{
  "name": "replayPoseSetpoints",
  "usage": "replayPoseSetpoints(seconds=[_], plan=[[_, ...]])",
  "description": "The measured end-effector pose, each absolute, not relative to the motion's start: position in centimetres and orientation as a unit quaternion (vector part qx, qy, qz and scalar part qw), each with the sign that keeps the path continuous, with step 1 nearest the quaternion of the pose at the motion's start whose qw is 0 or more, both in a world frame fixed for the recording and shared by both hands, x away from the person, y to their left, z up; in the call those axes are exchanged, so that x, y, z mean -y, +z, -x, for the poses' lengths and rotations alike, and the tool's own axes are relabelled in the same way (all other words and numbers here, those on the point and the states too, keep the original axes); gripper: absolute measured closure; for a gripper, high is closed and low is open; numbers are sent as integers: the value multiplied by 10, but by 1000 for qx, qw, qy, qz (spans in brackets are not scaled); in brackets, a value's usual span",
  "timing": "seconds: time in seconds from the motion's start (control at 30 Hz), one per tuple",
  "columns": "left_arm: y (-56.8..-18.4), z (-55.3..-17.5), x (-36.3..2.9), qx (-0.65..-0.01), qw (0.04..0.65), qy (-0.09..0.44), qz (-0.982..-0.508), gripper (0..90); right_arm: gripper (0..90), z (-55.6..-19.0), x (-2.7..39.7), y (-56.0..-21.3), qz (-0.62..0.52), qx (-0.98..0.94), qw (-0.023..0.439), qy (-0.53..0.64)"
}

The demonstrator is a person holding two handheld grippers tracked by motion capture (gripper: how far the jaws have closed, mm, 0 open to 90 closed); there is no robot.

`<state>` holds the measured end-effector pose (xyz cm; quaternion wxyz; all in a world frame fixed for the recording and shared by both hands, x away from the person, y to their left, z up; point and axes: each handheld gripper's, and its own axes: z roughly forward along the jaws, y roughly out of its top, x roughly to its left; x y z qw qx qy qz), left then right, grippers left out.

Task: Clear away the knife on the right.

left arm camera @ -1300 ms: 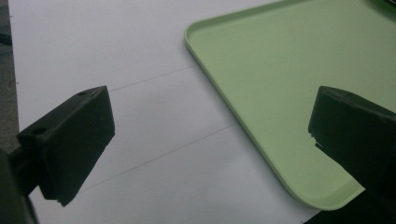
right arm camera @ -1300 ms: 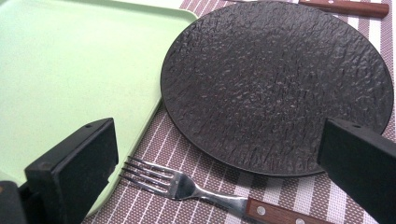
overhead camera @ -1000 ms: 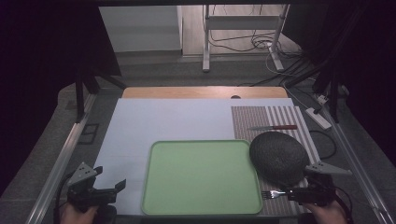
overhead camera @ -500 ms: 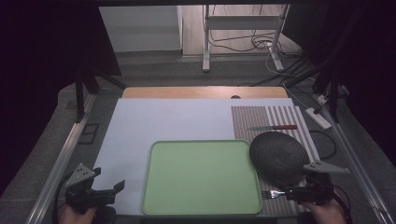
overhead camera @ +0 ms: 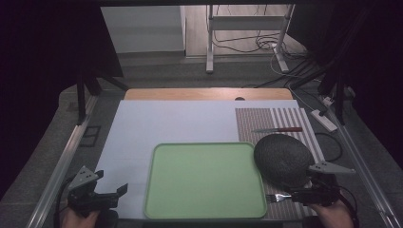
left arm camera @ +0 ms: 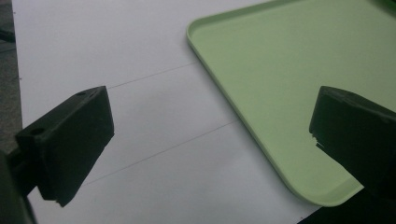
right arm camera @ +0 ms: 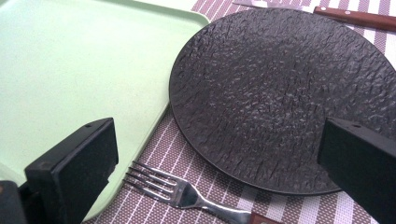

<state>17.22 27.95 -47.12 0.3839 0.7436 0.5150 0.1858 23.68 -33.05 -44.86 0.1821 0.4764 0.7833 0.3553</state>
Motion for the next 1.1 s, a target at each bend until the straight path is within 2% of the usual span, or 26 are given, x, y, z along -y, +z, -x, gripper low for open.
replayPoseSetpoints(seconds=[0.33, 1.1], plan=[[-472, -174, -278, -508, 381, 179, -751, 13, 0, -247, 333, -449, -464, -792, 167, 360], [-472, -175, -280, -506, 388, 167, -752, 15, 0, -291, 329, -442, -465, -796, 175, 347]])
